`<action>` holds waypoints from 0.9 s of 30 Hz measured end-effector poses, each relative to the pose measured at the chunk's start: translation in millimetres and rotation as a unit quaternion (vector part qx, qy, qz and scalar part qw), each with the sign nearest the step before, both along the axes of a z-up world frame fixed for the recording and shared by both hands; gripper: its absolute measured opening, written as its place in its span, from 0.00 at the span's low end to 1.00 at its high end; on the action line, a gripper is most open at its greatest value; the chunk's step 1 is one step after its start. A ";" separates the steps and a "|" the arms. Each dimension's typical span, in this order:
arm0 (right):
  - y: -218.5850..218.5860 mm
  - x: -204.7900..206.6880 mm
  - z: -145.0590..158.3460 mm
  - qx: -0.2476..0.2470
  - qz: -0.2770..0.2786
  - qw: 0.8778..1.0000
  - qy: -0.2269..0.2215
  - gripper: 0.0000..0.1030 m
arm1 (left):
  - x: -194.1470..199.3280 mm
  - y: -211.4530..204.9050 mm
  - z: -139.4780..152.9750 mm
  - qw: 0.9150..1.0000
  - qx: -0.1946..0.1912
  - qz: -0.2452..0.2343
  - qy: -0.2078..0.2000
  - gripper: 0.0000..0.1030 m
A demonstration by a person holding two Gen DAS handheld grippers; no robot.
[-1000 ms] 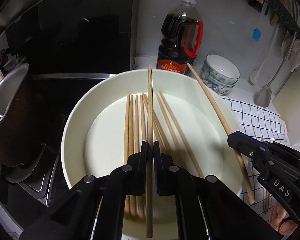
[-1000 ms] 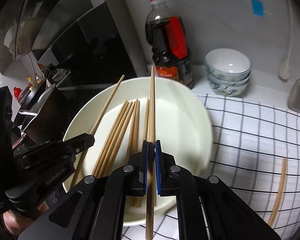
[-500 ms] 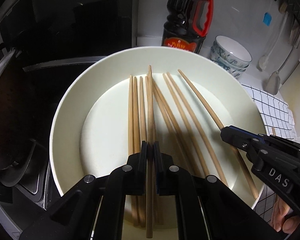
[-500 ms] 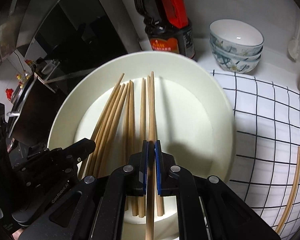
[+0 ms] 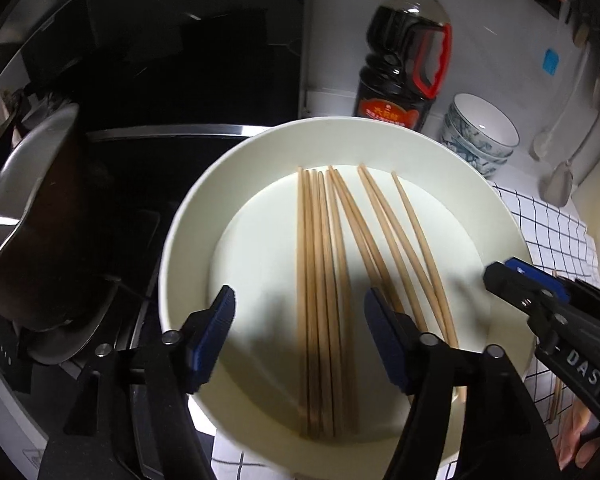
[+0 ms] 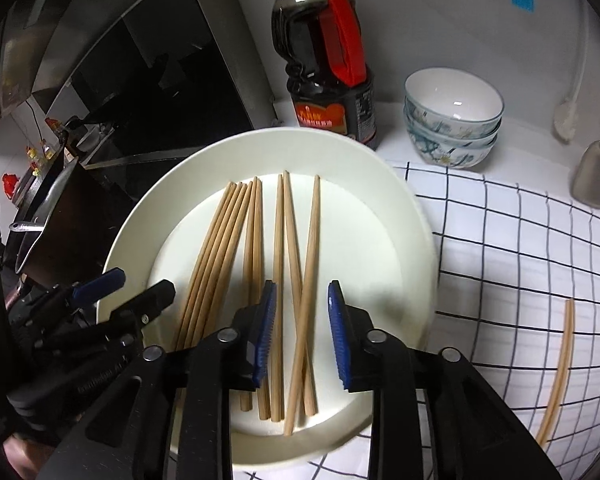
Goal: Organize utensils
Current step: 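Lower the chopsticks into the basin and open both tools, then move both open tools back over the last chopsticks on the mat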
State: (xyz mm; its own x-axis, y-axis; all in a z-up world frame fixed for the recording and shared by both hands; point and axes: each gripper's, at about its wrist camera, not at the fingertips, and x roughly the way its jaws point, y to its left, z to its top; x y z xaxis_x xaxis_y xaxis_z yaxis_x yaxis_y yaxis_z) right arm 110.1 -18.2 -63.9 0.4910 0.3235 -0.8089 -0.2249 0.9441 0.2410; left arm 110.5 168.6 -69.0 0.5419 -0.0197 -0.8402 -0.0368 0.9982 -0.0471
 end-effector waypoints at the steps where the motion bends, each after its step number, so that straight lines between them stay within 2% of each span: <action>1: -0.1 -2.2 1.7 -0.001 0.000 1.000 -0.002 0.26 | -1.6 1.9 2.0 1.000 -0.003 0.003 -0.001 0.71; 4: -1.6 -8.8 6.6 0.000 0.000 1.000 -0.005 0.30 | -5.4 3.7 7.5 1.000 -0.005 0.003 0.000 0.74; 12: -3.1 -17.7 16.0 0.003 0.002 1.000 -0.011 0.35 | -19.1 4.9 26.7 1.000 -0.006 0.008 -0.015 0.83; 27: -20.0 -48.1 38.3 0.002 0.000 1.000 -0.029 0.40 | -42.1 -7.9 51.8 0.999 0.001 -0.004 -0.038 0.85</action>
State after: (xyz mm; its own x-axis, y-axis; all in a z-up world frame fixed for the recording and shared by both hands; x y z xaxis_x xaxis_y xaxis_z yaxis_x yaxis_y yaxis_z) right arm 62.0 -38.2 -25.6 0.5370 0.3257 -0.7781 -0.2377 0.9435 0.2309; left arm 68.4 160.8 -17.3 0.6041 -0.0222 -0.7966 -0.0248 0.9986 -0.0467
